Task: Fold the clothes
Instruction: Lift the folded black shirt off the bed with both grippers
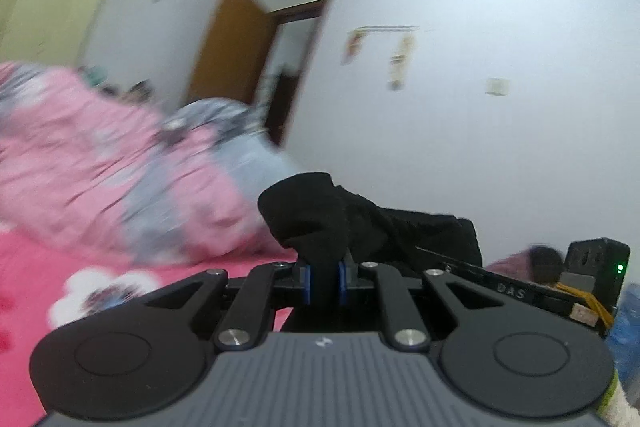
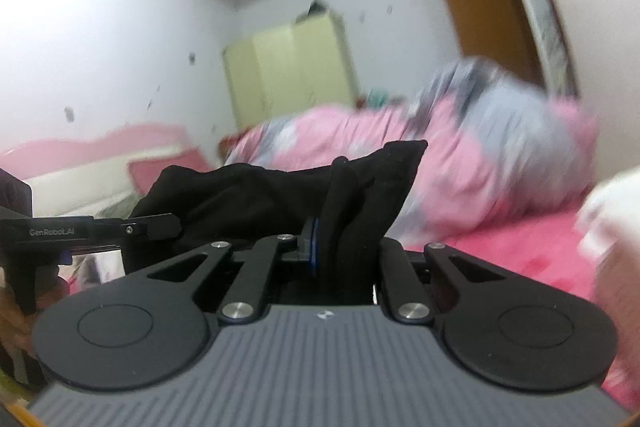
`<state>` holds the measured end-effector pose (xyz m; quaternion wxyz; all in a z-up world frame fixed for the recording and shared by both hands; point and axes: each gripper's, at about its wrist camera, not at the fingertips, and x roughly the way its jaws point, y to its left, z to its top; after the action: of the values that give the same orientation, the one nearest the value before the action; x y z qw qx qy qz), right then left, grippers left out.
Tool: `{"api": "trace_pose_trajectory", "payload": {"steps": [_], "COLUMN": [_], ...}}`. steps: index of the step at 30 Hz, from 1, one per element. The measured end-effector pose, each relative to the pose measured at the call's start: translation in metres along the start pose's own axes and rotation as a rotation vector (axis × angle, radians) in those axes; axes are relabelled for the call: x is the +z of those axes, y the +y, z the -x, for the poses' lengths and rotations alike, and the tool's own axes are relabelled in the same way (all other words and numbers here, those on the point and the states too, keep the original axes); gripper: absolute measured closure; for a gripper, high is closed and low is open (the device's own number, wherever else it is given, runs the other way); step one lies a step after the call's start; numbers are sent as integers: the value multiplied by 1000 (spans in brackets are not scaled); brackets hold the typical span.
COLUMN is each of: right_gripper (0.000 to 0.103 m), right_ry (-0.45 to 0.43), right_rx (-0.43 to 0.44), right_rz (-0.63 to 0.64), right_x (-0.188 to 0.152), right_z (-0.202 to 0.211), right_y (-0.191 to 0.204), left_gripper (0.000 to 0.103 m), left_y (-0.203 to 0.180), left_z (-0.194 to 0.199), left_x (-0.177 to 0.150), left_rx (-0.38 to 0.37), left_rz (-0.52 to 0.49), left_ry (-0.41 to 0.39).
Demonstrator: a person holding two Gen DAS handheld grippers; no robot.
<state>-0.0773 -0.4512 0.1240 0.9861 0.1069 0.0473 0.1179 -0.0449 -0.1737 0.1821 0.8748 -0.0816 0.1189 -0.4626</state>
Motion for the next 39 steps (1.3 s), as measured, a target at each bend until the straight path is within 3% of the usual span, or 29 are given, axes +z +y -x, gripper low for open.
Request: {"api": "trace_pose_trajectory", "payload": {"steps": [7, 12, 18, 25, 30, 39], "right_gripper": [95, 95, 95, 95, 95, 95], "right_ry": [-179, -233, -263, -258, -240, -139], "right_rx": [-214, -379, -509, -537, -510, -441], "right_rz": [197, 284, 352, 334, 271, 244], "right_x": [84, 125, 150, 157, 154, 155], "right_z": [103, 152, 182, 180, 160, 105], "right_y": [-35, -82, -141, -215, -260, -288], "left_gripper": [90, 91, 91, 91, 91, 91], "left_y": [-115, -184, -228, -239, -227, -179], "left_z": [-56, -113, -182, -254, -279, -308], "left_x": [39, 42, 32, 16, 6, 5], "left_rx": [-215, -271, -330, -335, -311, -254], "left_rz": [-152, -202, -199, -163, -151, -76], "left_ry": [-82, -79, -47, 12, 40, 83]}}
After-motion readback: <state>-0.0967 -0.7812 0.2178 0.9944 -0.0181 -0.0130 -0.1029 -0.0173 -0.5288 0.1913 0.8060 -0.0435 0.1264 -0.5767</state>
